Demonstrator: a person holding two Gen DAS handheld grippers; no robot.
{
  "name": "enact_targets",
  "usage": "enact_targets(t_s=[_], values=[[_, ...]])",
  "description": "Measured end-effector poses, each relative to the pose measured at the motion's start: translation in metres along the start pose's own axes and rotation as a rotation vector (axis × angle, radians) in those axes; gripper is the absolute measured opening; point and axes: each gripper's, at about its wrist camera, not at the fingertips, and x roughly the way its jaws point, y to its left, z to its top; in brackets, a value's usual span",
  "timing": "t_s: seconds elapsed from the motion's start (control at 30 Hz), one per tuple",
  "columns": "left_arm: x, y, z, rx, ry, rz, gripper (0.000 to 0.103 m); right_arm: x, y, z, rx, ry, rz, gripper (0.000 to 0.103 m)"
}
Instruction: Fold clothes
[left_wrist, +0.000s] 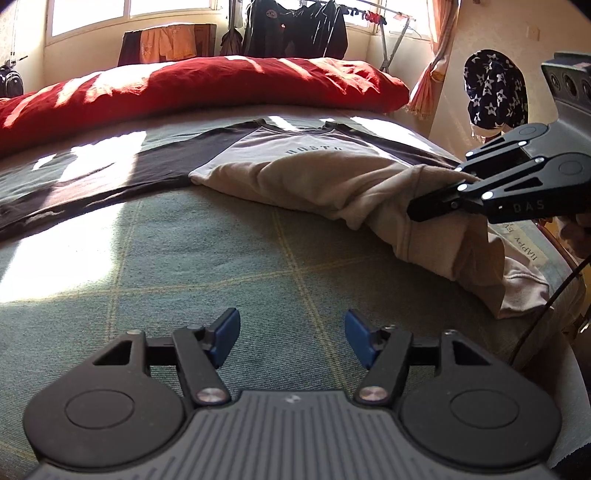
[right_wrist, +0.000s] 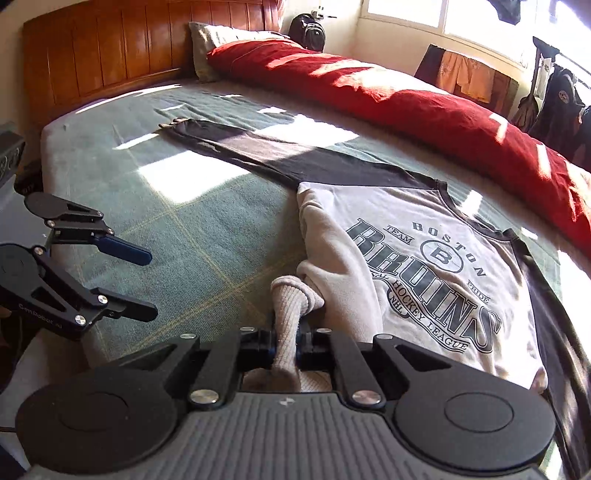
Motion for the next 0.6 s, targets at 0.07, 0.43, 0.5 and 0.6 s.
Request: enact_targets(t_s=[0.07,0.43,0.5,0.6], values=[[-0.003,-0.001,0.0,0.002,-0.008,-0.012,0.063,-0.008,0.001,0.007,0.039,-0.021,0.072,0.01],[-0.011,0.008,-0.011,-0.005,0.02,0.03,0.064,-0.027,0.01,0.023,0.141,-0.059,0.243,0.042],[-0.009,0.009,-0.015,-0.003,0.038,0.035,0.064,-0.03,0.006,0.017,0.168,-0.059,0.247,0.046],[-0.009,0.01,-0.022,-0.006,0.059,0.038,0.064,-0.036,0.005,0.008,0.136,-0.046,0.189,0.046]])
